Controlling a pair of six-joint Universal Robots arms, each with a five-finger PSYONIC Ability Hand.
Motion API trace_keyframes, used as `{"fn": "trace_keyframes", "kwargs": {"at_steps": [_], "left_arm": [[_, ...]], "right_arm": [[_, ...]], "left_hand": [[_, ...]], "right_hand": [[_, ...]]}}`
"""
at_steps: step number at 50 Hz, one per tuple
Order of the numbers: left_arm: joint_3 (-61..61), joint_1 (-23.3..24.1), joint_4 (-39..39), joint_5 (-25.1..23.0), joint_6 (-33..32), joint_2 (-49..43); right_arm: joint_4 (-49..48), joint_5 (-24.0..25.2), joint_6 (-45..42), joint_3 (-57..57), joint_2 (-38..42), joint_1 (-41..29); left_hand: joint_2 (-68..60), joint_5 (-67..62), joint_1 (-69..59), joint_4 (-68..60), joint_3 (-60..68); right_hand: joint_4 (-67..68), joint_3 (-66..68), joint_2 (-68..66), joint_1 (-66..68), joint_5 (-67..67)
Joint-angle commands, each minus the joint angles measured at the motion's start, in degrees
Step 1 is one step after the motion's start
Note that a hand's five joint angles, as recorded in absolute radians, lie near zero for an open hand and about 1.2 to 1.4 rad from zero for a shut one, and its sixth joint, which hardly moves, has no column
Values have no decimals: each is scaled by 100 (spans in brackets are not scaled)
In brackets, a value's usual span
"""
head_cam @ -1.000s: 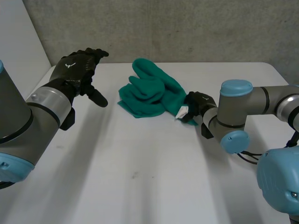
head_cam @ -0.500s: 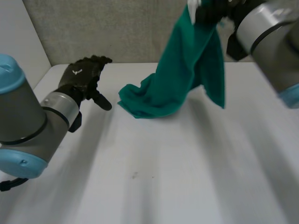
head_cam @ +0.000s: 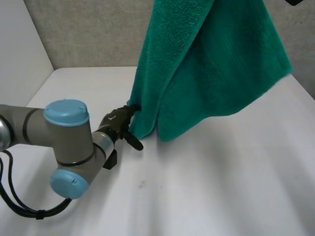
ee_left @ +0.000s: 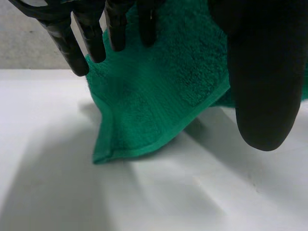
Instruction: Fold the towel.
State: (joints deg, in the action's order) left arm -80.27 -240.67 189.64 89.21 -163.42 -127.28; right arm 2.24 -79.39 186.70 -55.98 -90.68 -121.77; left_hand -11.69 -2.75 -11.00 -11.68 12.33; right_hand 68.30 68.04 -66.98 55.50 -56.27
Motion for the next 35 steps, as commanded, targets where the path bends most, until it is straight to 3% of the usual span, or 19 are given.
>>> {"fn": "trace_keyframes", "kwargs": {"at_steps": [1, 8, 9, 12, 14, 15, 20, 26, 29, 32, 35], "left_arm": [[344, 266, 99, 8, 468, -393], [583, 601, 117, 52, 522, -790], [600, 644, 143, 183, 495, -833], [609, 645, 169, 298, 495, -834], [591, 645, 335, 875, 469, -790], [574, 627, 476, 1209, 460, -781], [521, 478, 801, 1598, 451, -545], [144, -312, 837, 1555, 329, 369], [-102, -752, 829, 1301, 48, 1019], [-331, -1113, 802, 748, -251, 1547], [-568, -1061, 627, 71, -305, 1697]], "right_arm": [[224, -24, 191, -89, -283, -4], [215, -59, 235, -80, -564, 75], [215, -59, 235, -80, -564, 75], [224, -68, 235, -106, -661, 75], [224, -68, 235, -124, -714, 75], [233, -77, 235, -133, -722, 83], [224, -94, 227, -220, -802, 179], [224, -147, 218, -326, -802, 812], [242, -94, 227, -335, -767, 1138], [242, -86, 218, -405, -671, 1252], [233, -68, 209, -475, -539, 1252]], "left_hand": [[-204, -98, -273, -205, 140], [-542, -436, -612, -543, 478], [-1591, -1485, -1661, -1592, 1527], [-2123, -2017, -2193, -2124, 2059], [-5702, -5596, -5772, -5703, 5638], [-6820, -6714, -6889, -6821, 6755], [-6831, -6725, -6900, -6832, 6767], [-6831, -6725, -6900, -6832, 6767], [-6831, -6725, -6900, -6832, 6767], [-6831, -6725, -6900, -6832, 6767], [-6831, -6725, -6900, -6832, 6767]], "right_hand": [[1169, 1196, -1302, 2450, -1373], [1169, 1196, -1302, 2450, -1373], [1169, 1196, -1302, 2450, -1373], [1169, 1196, -1302, 2450, -1373], [1169, 1196, -1302, 2450, -1373], [1169, 1196, -1302, 2450, -1373], [1169, 1196, -1302, 2450, -1373], [1169, 1196, -1302, 2450, -1373], [1169, 1196, -1302, 2450, -1373], [1169, 1196, -1302, 2450, -1373], [1169, 1196, -1302, 2450, -1373]]}}
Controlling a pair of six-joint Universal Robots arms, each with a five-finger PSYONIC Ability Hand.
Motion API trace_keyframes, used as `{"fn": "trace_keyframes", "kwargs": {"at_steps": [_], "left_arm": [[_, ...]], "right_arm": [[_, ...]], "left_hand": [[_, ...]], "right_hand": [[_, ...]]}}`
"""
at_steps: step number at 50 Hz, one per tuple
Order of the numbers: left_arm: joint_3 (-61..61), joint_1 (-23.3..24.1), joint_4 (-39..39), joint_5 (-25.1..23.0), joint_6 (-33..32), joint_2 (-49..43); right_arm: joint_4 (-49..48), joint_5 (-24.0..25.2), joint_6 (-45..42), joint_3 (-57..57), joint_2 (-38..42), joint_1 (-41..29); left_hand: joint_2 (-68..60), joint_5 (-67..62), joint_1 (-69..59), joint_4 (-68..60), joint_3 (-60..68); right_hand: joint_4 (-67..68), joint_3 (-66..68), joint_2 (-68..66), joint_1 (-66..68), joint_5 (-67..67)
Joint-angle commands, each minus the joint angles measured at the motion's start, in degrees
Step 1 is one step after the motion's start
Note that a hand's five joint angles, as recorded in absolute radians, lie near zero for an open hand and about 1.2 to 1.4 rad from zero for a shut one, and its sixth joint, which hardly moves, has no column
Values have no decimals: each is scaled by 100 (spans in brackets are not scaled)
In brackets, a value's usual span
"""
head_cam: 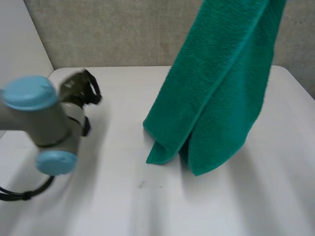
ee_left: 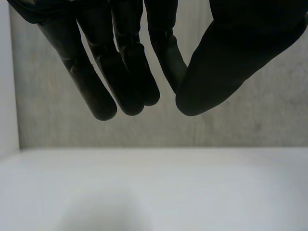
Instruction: Fold the towel.
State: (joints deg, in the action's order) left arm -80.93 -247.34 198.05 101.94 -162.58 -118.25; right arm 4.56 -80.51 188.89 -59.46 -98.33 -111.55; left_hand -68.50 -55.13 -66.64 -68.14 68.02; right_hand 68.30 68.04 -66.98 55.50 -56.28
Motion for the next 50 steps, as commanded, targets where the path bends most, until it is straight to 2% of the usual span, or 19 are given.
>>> {"fn": "trace_keyframes", "kwargs": {"at_steps": [1, 2, 4, 5, 6, 10, 15, 20, 27, 34, 39, 43, 45, 47, 50], "left_arm": [[-581, -316, -302, -1351, -371, 812], [-730, -72, -529, -1587, -328, 838], [-837, 193, -811, -1738, -292, 838], [-881, 316, -969, -1774, -283, 838], [-977, 518, -1275, -1731, -257, 838], [-1267, 844, -1717, -1547, -213, 777], [-1391, 1055, -1472, -1151, -213, 549], [-1259, 1284, -1287, -1115, -125, 232], [-812, 1732, -1146, -1098, 332, -330], [94, 2031, -795, -755, 455, -1103], [507, 2040, -470, -518, 411, -1464], [639, 2040, -233, -430, 376, -1675], [648, 2040, -145, -429, 376, -1710], [622, 2040, 109, -429, 359, -1754], [595, 2040, 312, -438, 367, -1754]], "right_arm": [[1, 44, -10, -171, 296, 230], [1, 52, -10, -189, 314, 230], [1, 61, -2, -250, 332, 239], [-8, 79, -2, -294, 341, 248], [-16, 79, -2, -329, 350, 248], [-43, 79, -2, -461, 359, 230], [-43, 79, -2, -418, 350, 230], [-43, 61, 7, -382, 332, 204], [-43, 53, 7, -382, 210, 195], [-34, 53, 16, -365, -45, 116], [-34, 44, 16, -374, -230, -121], [-17, 35, 16, -400, -248, -165], [-17, 26, 16, -435, -265, -174], [-17, 26, 16, -488, -265, -165], [-17, 17, 16, -584, -248, -139]], "left_hand": [[-986, -1323, -1172, -1021, 1034], [1680, 1343, 1494, 1645, -1632], [3700, 3364, 3514, 3665, -3652], [4025, 3688, 3839, 3990, -3977], [4128, 3792, 3942, 4093, -4080], [4430, 4094, 4245, 4395, -4382], [4752, 4415, 4566, 4717, -4704], [4668, 4331, 4482, 4633, -4620], [4684, 4348, 4498, 4649, -4636], [4752, 4415, 4566, 4716, -4704], [4534, 4197, 4348, 4498, -4486], [3493, 3156, 3307, 3458, -3445], [2420, 2083, 2234, 2384, -2372], [254, -83, 68, 219, -206], [-1148, -1484, -1334, -1183, 1196]], "right_hand": [[1169, 1196, -1302, 2450, -1372], [1169, 1196, -1302, 2450, -1372], [1169, 1196, -1302, 2450, -1372], [1169, 1196, -1302, 2450, -1372], [1169, 1196, -1302, 2450, -1372], [1169, 1196, -1302, 2450, -1372], [1169, 1196, -1302, 2450, -1372], [1169, 1196, -1302, 2450, -1372], [1169, 1196, -1302, 2450, -1372], [1169, 1196, -1302, 2450, -1372], [1169, 1196, -1302, 2450, -1372], [1169, 1196, -1302, 2450, -1372], [1169, 1196, -1302, 2450, -1372], [1169, 1196, -1302, 2450, -1372], [1169, 1196, -1302, 2450, -1372]]}}
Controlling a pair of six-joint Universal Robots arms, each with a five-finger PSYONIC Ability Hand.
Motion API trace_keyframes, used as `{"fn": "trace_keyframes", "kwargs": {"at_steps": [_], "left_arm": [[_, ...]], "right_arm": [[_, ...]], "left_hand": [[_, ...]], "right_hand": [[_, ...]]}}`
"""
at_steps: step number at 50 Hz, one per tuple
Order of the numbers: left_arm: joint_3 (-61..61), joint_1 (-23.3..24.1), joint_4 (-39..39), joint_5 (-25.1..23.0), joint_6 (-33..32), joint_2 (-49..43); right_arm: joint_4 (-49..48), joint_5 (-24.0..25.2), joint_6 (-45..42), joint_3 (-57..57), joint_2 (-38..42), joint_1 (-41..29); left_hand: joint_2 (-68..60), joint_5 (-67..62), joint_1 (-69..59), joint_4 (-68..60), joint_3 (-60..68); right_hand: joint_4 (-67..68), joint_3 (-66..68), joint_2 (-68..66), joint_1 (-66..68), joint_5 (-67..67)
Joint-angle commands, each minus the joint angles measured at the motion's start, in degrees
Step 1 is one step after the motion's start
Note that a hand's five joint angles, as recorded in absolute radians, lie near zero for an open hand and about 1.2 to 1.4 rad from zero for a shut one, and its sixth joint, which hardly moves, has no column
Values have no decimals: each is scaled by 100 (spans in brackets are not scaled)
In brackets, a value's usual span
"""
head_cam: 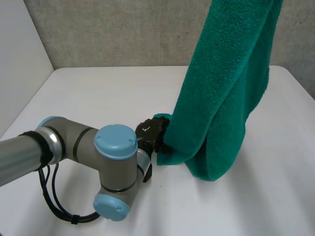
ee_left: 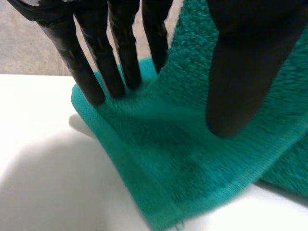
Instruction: Fold the towel.
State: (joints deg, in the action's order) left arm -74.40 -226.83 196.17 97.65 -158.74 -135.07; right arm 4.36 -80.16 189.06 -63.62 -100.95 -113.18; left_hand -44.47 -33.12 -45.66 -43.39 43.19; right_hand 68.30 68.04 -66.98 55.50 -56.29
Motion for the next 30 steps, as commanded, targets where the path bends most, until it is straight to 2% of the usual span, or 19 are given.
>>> {"fn": "trace_keyframes", "kwargs": {"at_steps": [1, 6, 10, 17, 19, 23, 25, 26, 27, 30], "left_arm": [[-83, -10, 632, -18, -8, -55], [-171, -80, 800, 17, 27, 112], [-329, -168, 756, 26, -25, 594], [-1383, -1213, 10, -210, -402, 2782], [-1541, -1354, -218, -403, -622, 3204], [-1823, -1662, -877, -1106, -1255, 4171], [-1867, -1750, -1019, -1231, -1370, 4357], [-1937, -1915, -1315, -1483, -1561, 4627], [-1938, -1917, -1318, -1485, -1563, 4630], [-2008, -2478, -2256, -2108, -1914, 5104]], "right_arm": [[4, -17, 0, -203, 14, 33], [-14, -17, 0, -309, 6, 77], [12, 9, -9, -344, -3, 95], [91, 53, -97, -406, -12, 393], [231, 106, -167, -423, -3, 577], [504, 299, -413, -493, 6, 972], [549, 370, -475, -538, 6, 1097], [610, 526, -606, -651, 14, 1323], [671, 711, -737, -774, 40, 1508], [812, 1169, -1116, -1091, 216, 1843]], "left_hand": [[-3553, -3688, -3434, -3661, 3681], [-3553, -3688, -3434, -3661, 3681], [-3553, -3688, -3434, -3661, 3681], [-3553, -3688, -3434, -3661, 3681], [-3553, -3688, -3434, -3661, 3681], [-3553, -3688, -3434, -3661, 3681], [-3553, -3688, -3434, -3661, 3681], [-3553, -3688, -3434, -3661, 3681], [-3553, -3688, -3434, -3661, 3681], [-3553, -3688, -3434, -3661, 3681]], "right_hand": [[1169, 1196, -1302, 2450, -1371], [1169, 1196, -1302, 2450, -1371], [1169, 1196, -1302, 2450, -1371], [1169, 1196, -1302, 2450, -1371], [1169, 1196, -1302, 2450, -1371], [1169, 1196, -1302, 2450, -1371], [1169, 1196, -1302, 2450, -1371], [1169, 1196, -1302, 2450, -1371], [1169, 1196, -1302, 2450, -1371], [1169, 1196, -1302, 2450, -1371]]}}
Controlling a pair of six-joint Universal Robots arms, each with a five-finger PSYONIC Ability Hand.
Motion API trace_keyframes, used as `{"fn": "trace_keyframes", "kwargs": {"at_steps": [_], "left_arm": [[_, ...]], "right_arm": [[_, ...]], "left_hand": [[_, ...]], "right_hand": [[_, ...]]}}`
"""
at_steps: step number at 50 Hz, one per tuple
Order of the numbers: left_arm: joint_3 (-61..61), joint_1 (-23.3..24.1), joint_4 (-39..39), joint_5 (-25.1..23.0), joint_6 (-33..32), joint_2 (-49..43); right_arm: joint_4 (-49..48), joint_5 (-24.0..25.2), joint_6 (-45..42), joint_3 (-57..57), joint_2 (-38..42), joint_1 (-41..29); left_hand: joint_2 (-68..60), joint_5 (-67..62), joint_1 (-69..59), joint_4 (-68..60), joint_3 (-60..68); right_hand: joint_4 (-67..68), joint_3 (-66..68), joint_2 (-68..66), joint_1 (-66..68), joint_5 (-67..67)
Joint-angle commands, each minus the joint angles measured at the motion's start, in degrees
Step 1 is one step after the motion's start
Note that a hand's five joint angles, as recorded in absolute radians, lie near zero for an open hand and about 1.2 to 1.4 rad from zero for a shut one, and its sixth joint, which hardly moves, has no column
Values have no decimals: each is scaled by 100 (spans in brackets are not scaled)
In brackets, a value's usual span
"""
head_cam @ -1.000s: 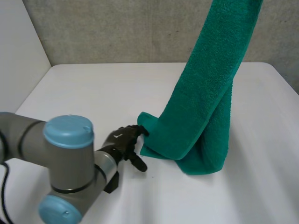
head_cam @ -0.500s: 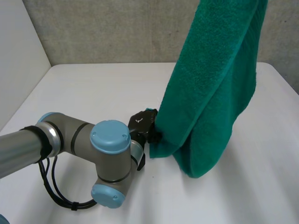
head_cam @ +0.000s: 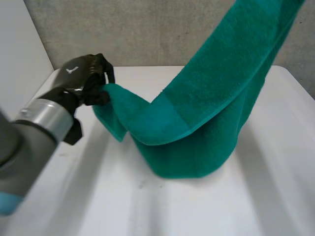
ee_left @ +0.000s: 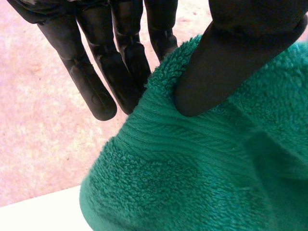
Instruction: Fold the towel.
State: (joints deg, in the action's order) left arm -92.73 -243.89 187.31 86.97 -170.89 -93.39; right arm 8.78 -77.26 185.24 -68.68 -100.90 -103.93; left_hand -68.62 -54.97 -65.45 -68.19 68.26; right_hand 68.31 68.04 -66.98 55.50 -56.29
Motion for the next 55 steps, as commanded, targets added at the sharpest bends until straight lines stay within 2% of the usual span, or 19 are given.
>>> {"fn": "trace_keyframes", "kwargs": {"at_steps": [1, 6, 10, 13, 15, 17, 19, 27, 28, 30, 33, 34, 35, 37, 46, 51, 55], "left_arm": [[-175, -835, -1460, -1103, -708, 954], [-210, -1029, -1637, -1306, -735, 709], [-61, -1029, -1654, -1297, -831, -353], [158, -1020, -1689, -1271, -1059, -1039], [596, -1003, -1689, -1227, -1454, -1951], [729, -1003, -1689, -1209, -1543, -2164], [1342, -985, -1672, -1043, -1684, -2910], [2443, -976, -1400, -506, -1746, -4046], [2470, -976, -1312, -480, -1754, -4082], [2479, -950, -1032, -453, -1763, -4091], [2409, -915, -828, -418, -1781, -4030], [2304, -871, -784, -427, -1781, -3899], [2234, -853, -784, -436, -1781, -3793], [2076, -809, -784, -427, -1781, -3565], [1003, -555, -749, -400, -1754, -2097], [599, -467, -758, -313, -1711, -1745], [344, -195, -775, -85, -1693, -1683]], "right_arm": [[414, 957, -813, -655, 307, 971], [774, 1152, -1410, -1006, 1045, 1050], [1002, 1073, -2113, -1051, 1713, 901], [1003, 836, -2378, -946, 2442, 682], [968, 520, -2334, -744, 2908, 497], [942, 291, -2308, -577, 3207, 339], [793, 1, -2290, -278, 3655, 84], [-16, -597, -2159, 399, 4921, -163], [-60, -624, -2124, 443, 4992, -163], [-148, -676, -2009, 557, 5107, -163], [-166, -694, -1860, 619, 5116, -154], [-166, -694, -1833, 610, 5116, -154], [-166, -685, -1807, 593, 5116, -145], [-201, -685, -1781, 488, 5020, -163], [-447, -440, -2184, -347, 3772, -127], [-500, -36, -3131, -996, 3367, -145], [-500, 18, -3887, -1305, 3375, -145]], "left_hand": [[-1138, -1503, -1455, -1181, 1174], [-1138, -1503, -1455, -1181, 1174], [-1138, -1503, -1455, -1181, 1174], [-1138, -1503, -1455, -1181, 1174], [-1138, -1503, -1455, -1181, 1174], [-1138, -1503, -1455, -1181, 1174], [-1138, -1503, -1455, -1181, 1174], [-1138, -1503, -1455, -1181, 1174], [-1138, -1503, -1455, -1181, 1174], [164, -202, -153, 121, -128], [1194, 828, 877, 1151, -1158], [2613, 2248, 2297, 2570, -2578], [3394, 3028, 3077, 3351, -3358], [4307, 3941, 3990, 4264, -4271], [4966, 4600, 4649, 4923, -4930], [4932, 4567, 4616, 4889, -4897], [4949, 4584, 4632, 4906, -4913]], "right_hand": [[1169, 1196, -1302, 2450, -1371], [1169, 1196, -1302, 2450, -1371], [1169, 1196, -1302, 2450, -1371], [1169, 1196, -1302, 2450, -1371], [1169, 1196, -1302, 2450, -1371], [1169, 1196, -1302, 2450, -1371], [1169, 1196, -1302, 2450, -1371], [1169, 1196, -1302, 2450, -1371], [1169, 1196, -1302, 2450, -1371], [-1739, -1712, 1606, -458, 1538], [-4485, -4458, 4352, -3204, 4283], [-4777, -4750, 4644, -3496, 4575], [-4996, -4969, 4863, -3715, 4794], [-5383, -5356, 5251, -4103, 5182], [-5167, -5140, 5034, -3886, 4965], [-5066, -5039, 4933, -3785, 4864], [-4598, -4571, 4465, -3317, 4396]]}}
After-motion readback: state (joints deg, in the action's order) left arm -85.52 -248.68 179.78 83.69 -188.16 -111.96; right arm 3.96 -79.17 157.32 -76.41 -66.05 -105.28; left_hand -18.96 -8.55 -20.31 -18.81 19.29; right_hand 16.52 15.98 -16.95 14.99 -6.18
